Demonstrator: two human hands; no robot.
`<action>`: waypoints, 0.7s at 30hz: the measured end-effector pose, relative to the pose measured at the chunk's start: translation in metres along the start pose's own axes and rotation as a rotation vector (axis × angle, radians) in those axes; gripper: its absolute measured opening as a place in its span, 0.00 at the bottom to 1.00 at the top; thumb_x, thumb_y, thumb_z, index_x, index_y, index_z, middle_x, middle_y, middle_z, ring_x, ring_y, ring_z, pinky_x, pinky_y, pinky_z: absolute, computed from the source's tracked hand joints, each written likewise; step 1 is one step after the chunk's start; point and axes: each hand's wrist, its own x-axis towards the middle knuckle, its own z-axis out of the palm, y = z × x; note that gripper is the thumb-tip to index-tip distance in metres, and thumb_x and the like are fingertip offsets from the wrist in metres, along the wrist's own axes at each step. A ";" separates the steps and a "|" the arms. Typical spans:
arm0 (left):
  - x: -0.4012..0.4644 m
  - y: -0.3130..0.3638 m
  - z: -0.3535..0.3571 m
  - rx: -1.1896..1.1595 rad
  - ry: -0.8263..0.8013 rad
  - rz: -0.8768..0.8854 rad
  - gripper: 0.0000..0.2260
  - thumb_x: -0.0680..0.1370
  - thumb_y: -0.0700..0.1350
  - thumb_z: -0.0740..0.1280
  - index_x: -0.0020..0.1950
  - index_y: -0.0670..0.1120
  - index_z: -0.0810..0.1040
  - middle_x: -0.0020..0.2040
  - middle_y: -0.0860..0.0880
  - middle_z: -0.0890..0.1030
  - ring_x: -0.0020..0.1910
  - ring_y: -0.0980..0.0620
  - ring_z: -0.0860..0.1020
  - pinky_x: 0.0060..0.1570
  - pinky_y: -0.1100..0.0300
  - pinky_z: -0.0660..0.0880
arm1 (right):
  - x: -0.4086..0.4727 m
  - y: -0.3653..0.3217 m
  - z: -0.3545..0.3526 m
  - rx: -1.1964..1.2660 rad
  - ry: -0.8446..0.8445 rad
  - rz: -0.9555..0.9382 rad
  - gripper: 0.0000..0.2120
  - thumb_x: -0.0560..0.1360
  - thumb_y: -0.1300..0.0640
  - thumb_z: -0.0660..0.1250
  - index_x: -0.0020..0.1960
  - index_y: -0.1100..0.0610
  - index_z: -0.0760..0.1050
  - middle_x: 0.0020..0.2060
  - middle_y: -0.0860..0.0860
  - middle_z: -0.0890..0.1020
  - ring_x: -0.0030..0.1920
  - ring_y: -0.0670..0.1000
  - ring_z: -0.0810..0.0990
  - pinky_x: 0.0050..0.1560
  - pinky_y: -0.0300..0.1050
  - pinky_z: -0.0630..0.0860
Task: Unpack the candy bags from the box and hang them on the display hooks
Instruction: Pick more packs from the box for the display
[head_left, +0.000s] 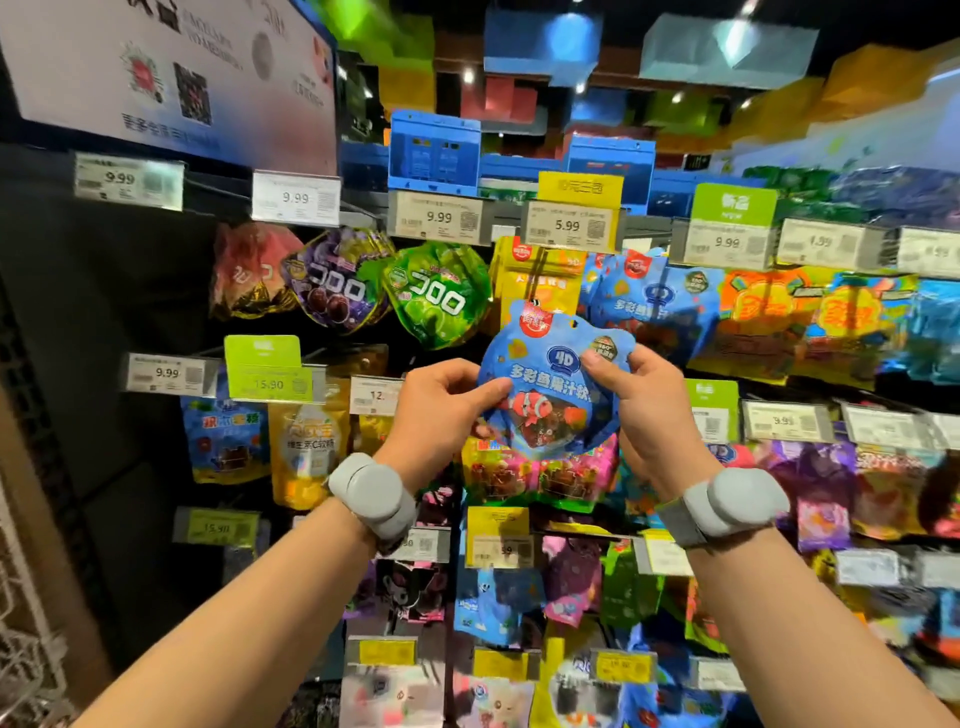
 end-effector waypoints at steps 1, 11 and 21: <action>-0.002 0.001 0.008 0.021 -0.003 0.001 0.06 0.75 0.41 0.73 0.40 0.40 0.81 0.34 0.45 0.83 0.32 0.48 0.78 0.28 0.59 0.76 | 0.000 -0.003 -0.008 -0.002 -0.003 -0.011 0.03 0.77 0.64 0.69 0.50 0.61 0.80 0.44 0.53 0.87 0.46 0.54 0.87 0.42 0.47 0.82; -0.005 0.010 0.063 0.219 -0.046 0.069 0.06 0.75 0.42 0.73 0.38 0.46 0.83 0.36 0.44 0.84 0.35 0.47 0.82 0.36 0.51 0.81 | 0.001 -0.014 -0.066 0.053 0.062 0.013 0.11 0.76 0.66 0.69 0.37 0.55 0.78 0.37 0.51 0.86 0.42 0.55 0.86 0.46 0.54 0.82; -0.001 0.029 0.102 0.393 -0.029 0.165 0.03 0.76 0.43 0.72 0.45 0.50 0.80 0.34 0.51 0.82 0.33 0.53 0.82 0.36 0.57 0.78 | 0.005 -0.032 -0.104 0.130 0.101 0.022 0.14 0.76 0.66 0.69 0.35 0.54 0.75 0.34 0.49 0.85 0.38 0.53 0.85 0.41 0.51 0.82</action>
